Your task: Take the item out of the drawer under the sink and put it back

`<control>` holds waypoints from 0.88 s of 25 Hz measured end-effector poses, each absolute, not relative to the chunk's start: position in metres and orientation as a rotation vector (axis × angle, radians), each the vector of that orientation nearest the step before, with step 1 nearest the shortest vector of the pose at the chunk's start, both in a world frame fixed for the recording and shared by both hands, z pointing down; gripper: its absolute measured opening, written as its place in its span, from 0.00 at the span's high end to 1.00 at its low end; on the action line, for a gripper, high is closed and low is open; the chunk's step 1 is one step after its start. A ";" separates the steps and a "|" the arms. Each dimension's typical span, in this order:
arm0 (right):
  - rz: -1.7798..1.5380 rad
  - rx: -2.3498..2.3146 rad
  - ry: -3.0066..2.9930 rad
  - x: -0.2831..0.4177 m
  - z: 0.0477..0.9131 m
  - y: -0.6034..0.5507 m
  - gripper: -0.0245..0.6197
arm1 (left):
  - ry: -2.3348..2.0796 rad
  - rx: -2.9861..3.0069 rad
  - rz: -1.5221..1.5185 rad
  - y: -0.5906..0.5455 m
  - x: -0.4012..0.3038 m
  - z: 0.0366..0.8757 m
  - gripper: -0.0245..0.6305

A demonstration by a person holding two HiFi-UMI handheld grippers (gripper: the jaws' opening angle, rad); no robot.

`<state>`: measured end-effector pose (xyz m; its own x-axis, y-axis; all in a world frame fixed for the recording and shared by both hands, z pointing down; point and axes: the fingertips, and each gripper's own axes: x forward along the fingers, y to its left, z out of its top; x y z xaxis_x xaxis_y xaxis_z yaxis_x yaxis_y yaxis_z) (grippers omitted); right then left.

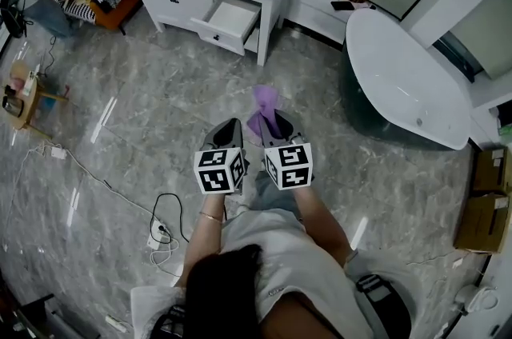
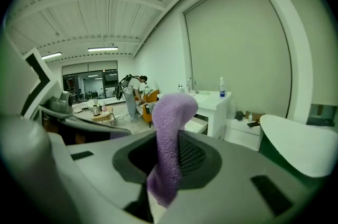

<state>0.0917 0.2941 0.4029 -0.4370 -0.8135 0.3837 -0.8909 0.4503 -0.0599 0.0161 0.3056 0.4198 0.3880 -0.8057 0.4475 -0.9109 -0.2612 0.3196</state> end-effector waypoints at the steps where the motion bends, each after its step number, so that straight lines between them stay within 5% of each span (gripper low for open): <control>1: 0.377 1.447 -2.405 0.094 0.406 0.283 0.83 | -1.465 2.118 0.255 0.295 0.020 0.421 0.96; 22: 0.372 1.220 -2.485 0.133 0.416 0.114 0.83 | -1.580 1.966 0.227 0.135 0.068 0.428 0.96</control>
<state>0.1331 0.1141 0.4159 -0.5698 -0.7086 0.4162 -0.7994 0.5953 -0.0809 0.0677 0.1346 0.4284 0.2766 -0.8304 0.4837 -0.9329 -0.1112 0.3425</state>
